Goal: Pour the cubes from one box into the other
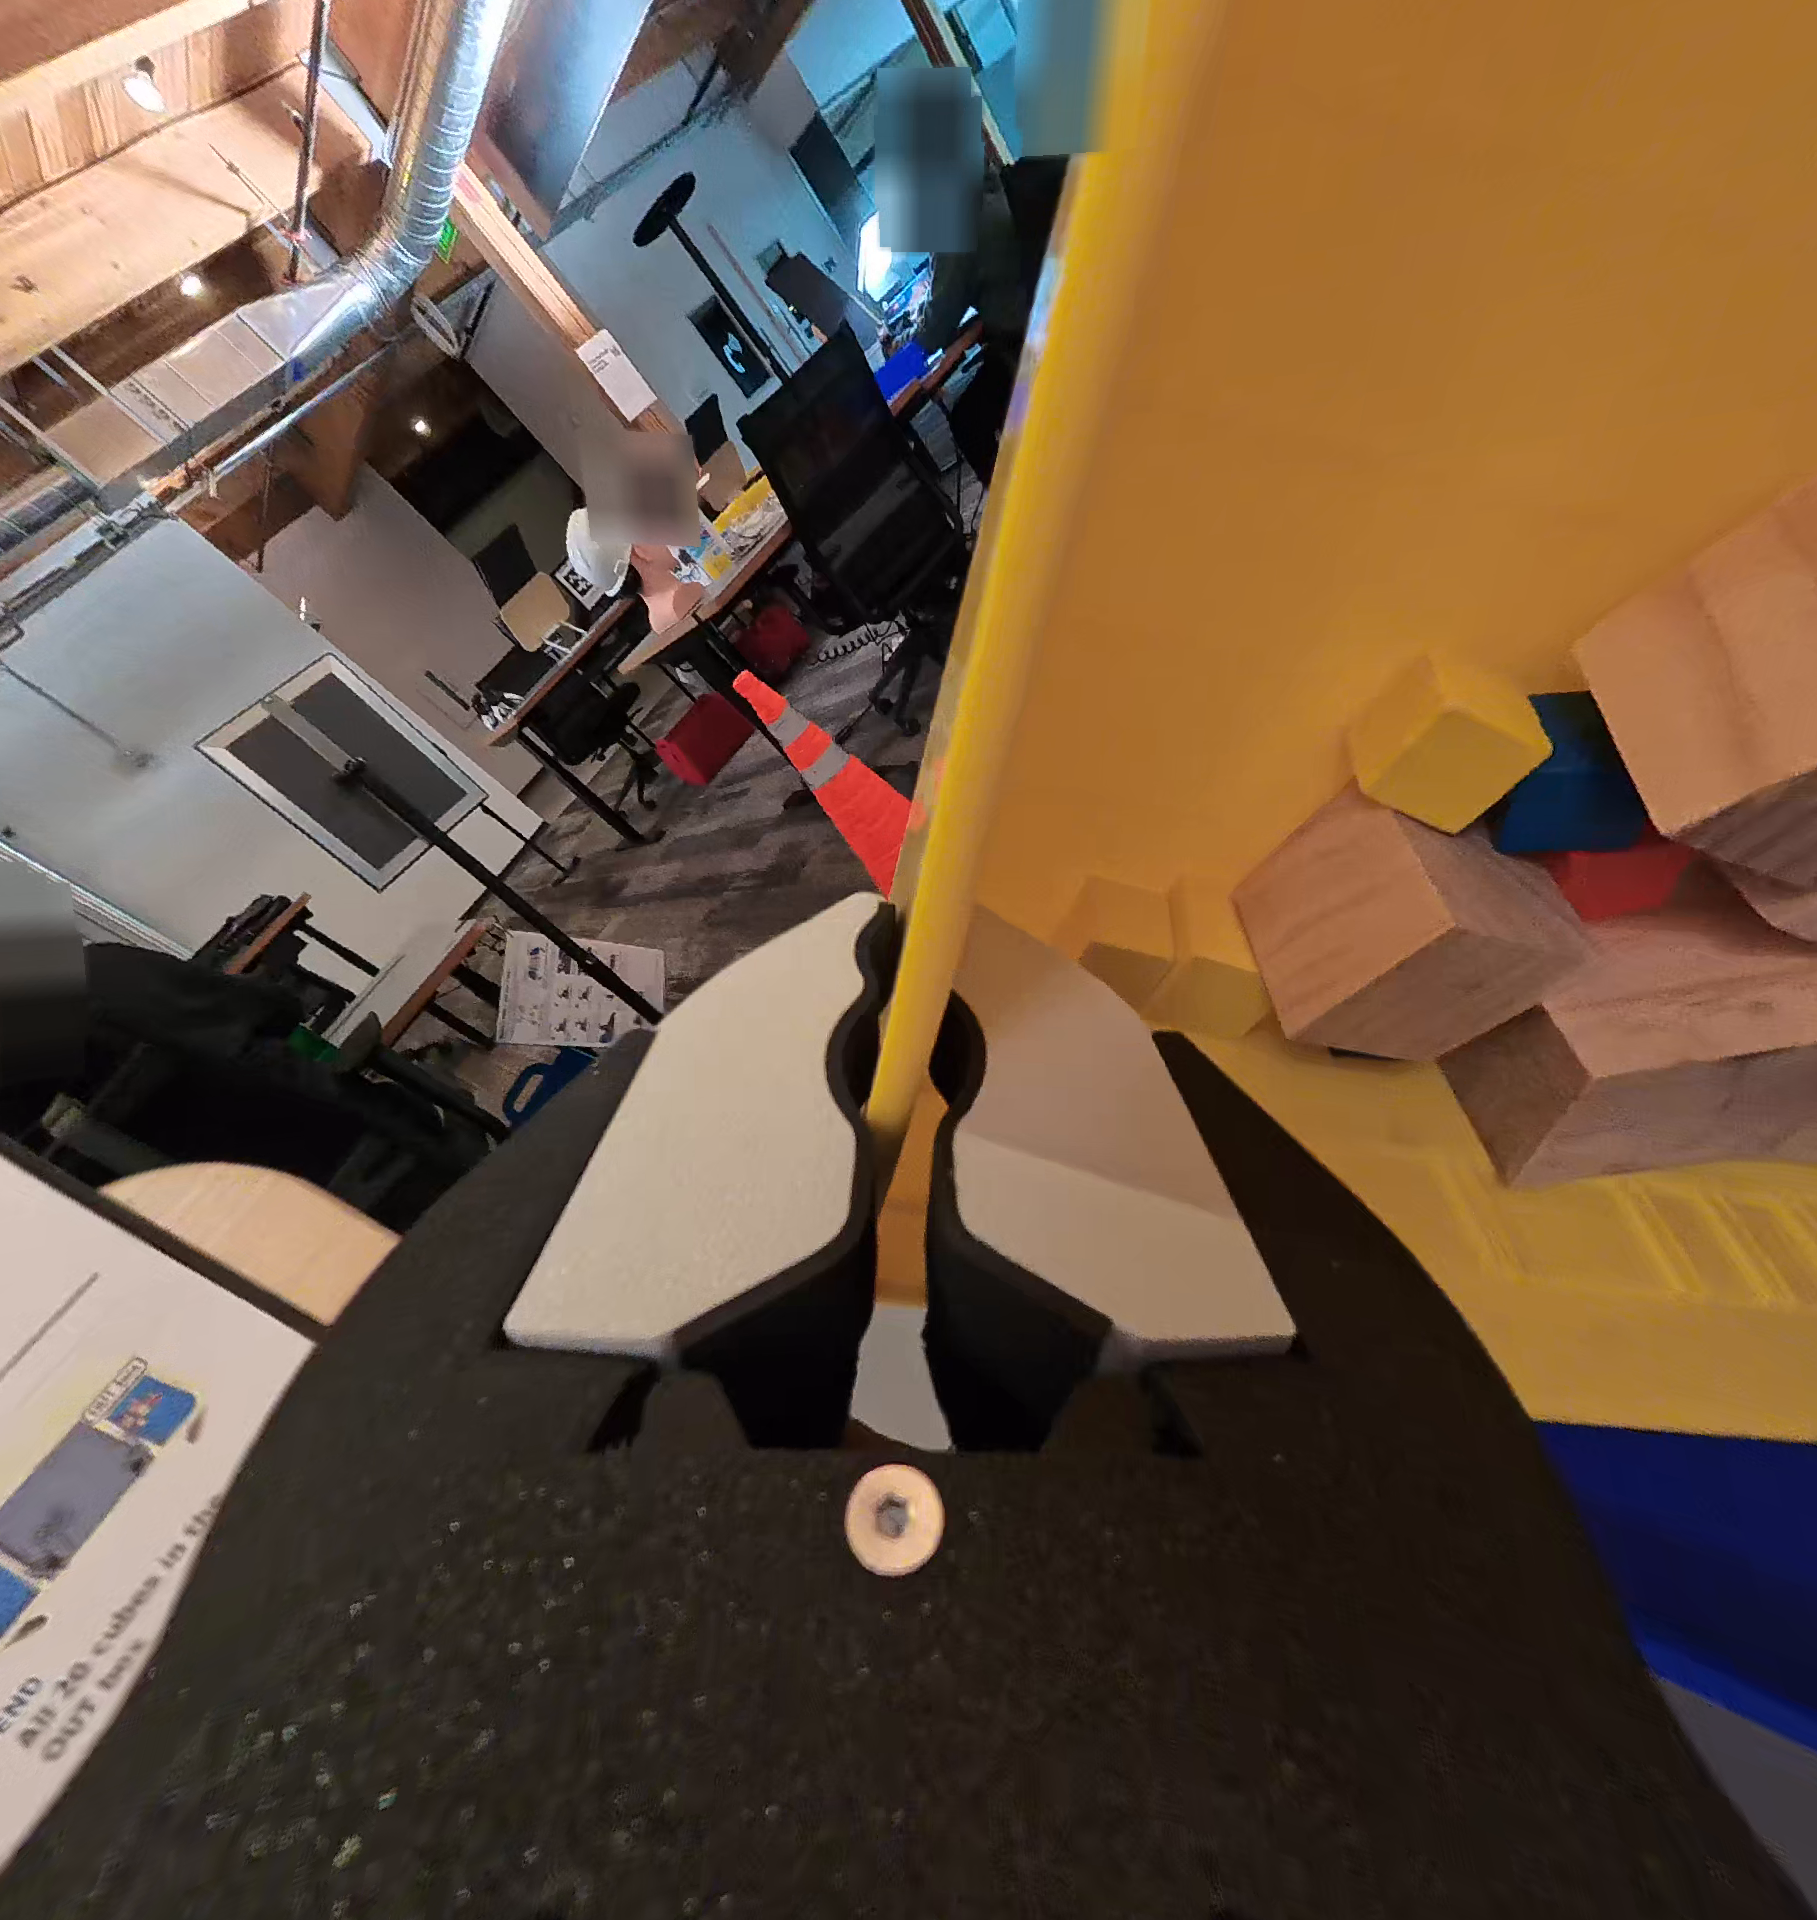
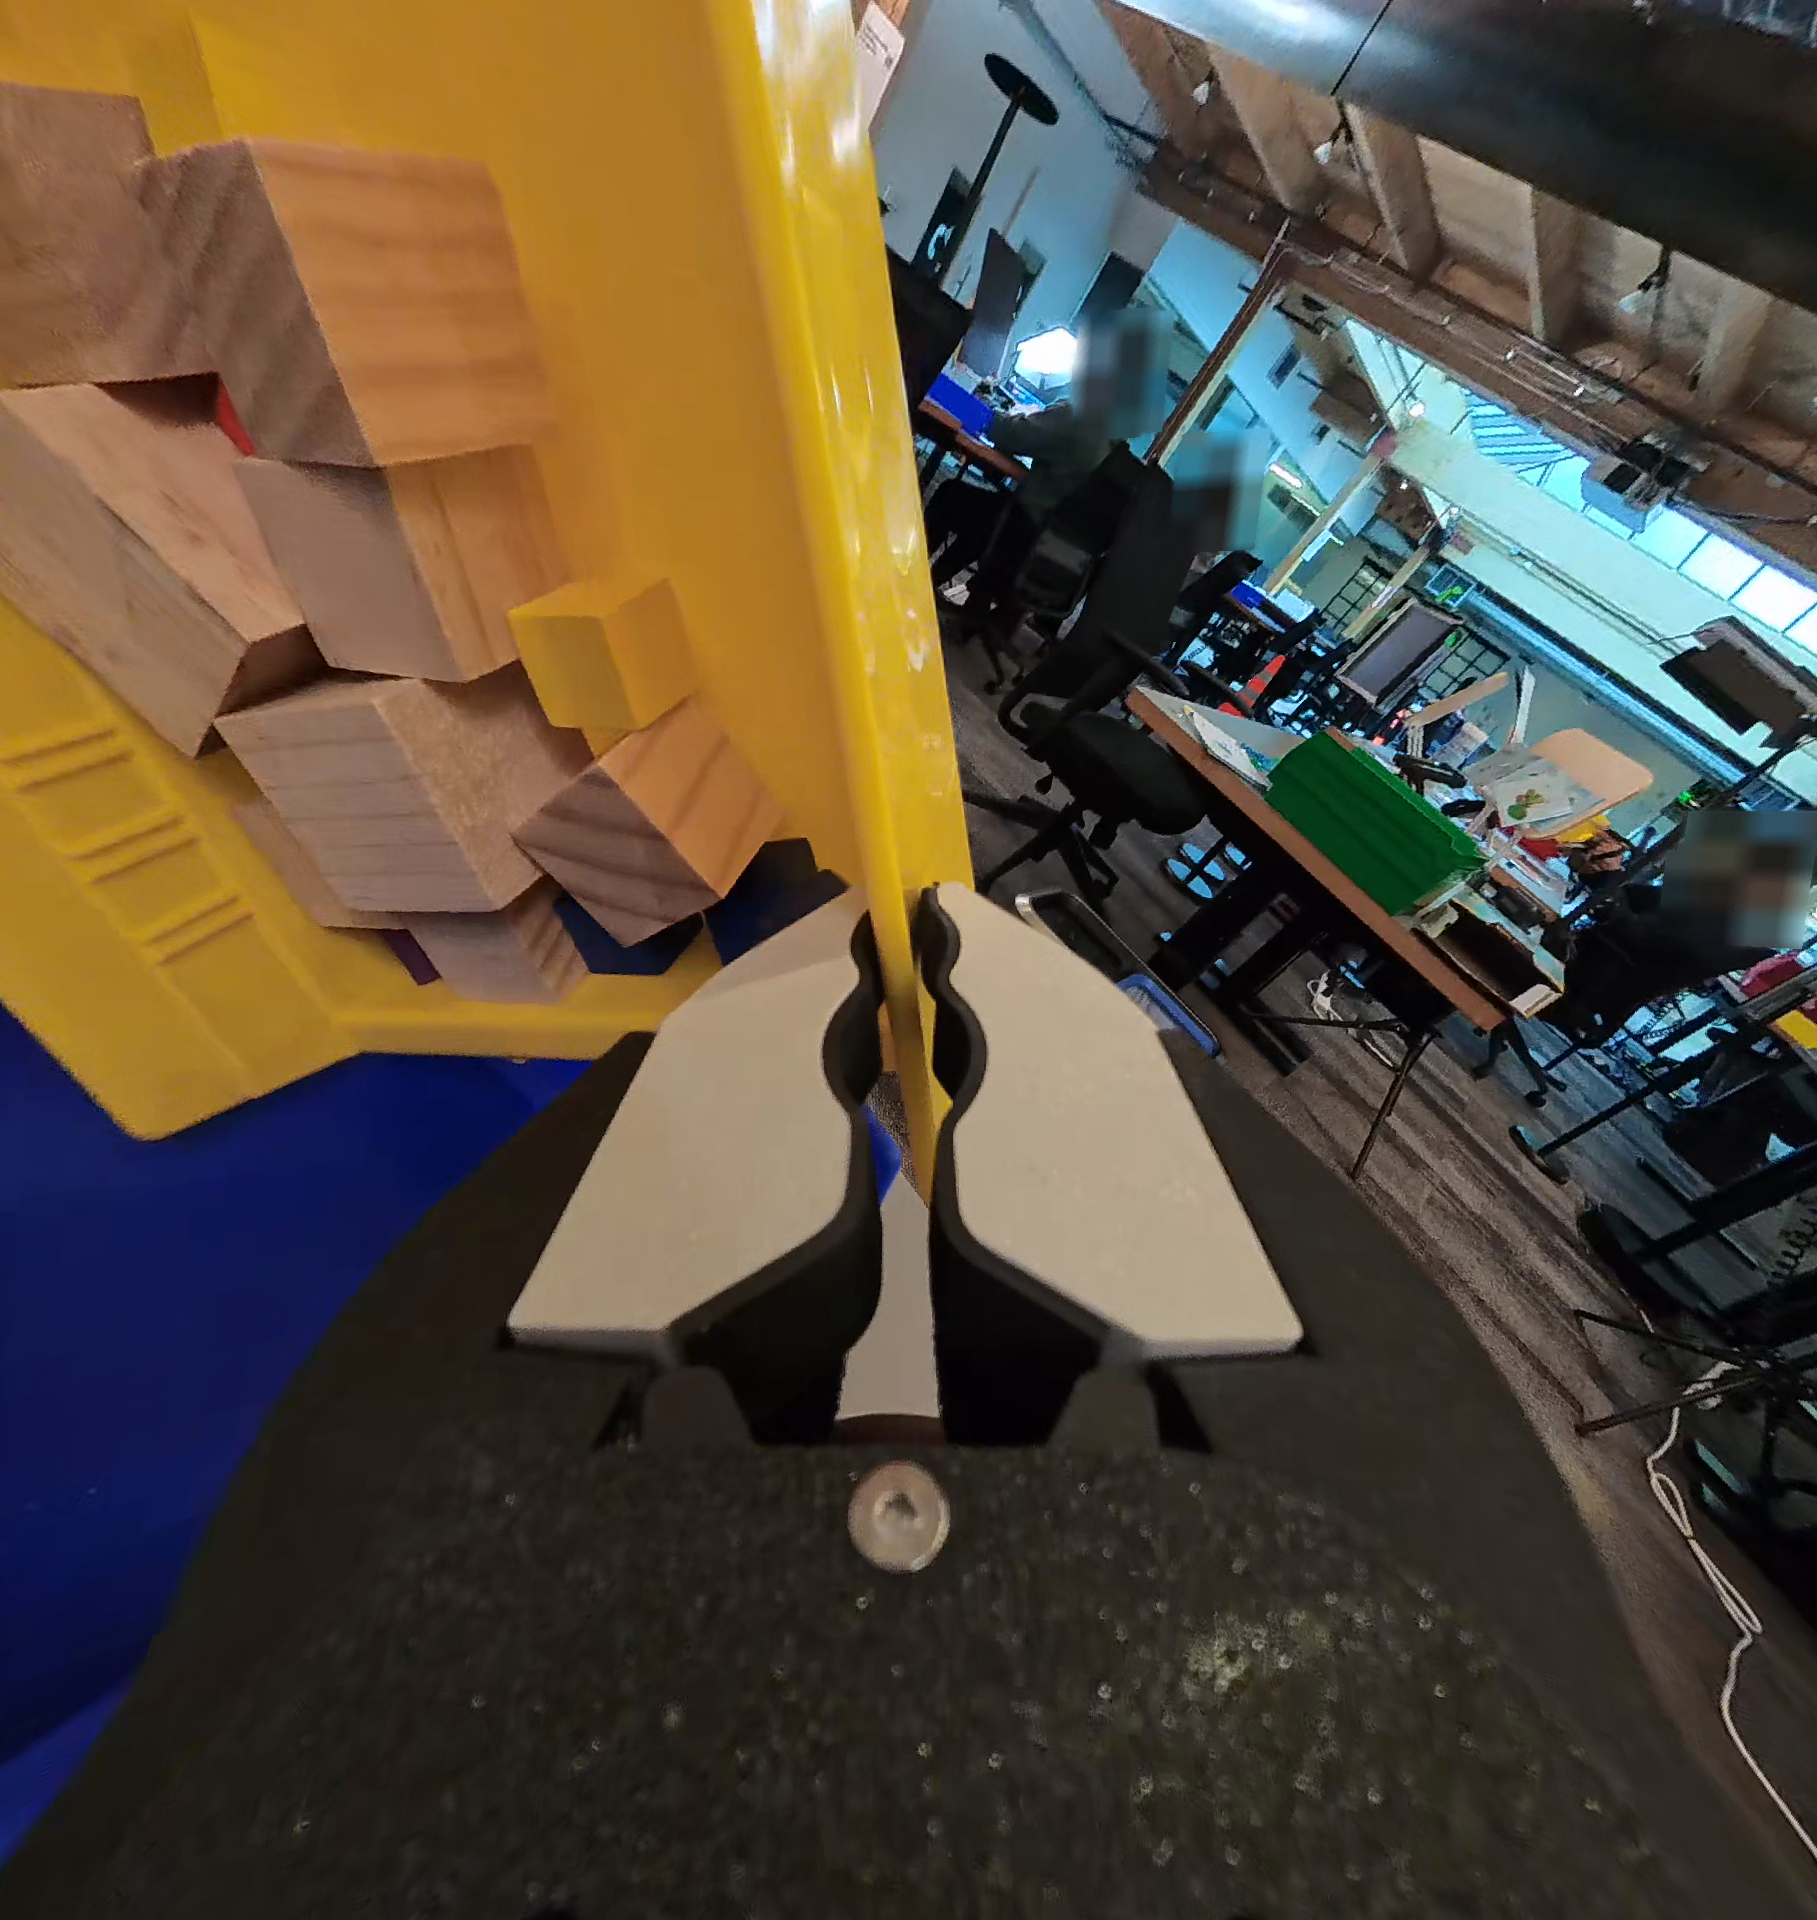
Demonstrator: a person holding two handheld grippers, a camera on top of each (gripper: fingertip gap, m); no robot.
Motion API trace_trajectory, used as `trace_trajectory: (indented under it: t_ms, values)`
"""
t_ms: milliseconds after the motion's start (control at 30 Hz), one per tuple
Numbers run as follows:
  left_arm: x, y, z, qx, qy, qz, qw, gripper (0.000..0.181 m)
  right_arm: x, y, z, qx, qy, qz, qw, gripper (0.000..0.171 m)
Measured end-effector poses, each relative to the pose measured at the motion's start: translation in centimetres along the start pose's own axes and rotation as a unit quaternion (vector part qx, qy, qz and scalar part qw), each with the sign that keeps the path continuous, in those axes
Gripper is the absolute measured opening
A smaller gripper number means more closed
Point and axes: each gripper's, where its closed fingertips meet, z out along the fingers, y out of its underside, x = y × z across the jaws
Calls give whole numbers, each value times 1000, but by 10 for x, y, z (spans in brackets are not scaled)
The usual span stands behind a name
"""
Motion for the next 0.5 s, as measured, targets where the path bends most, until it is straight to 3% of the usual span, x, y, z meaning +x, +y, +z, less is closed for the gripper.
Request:
trace_trajectory:
  t_ms: [233,500]
  values:
    - [3,3,-3,44,-16,-12,999,4,-6,5,-8,21,27,-10,999,4]
    - [-3,18,0,45,-14,-33,998,4,-17,1,-3,26,30,-26,999,4]
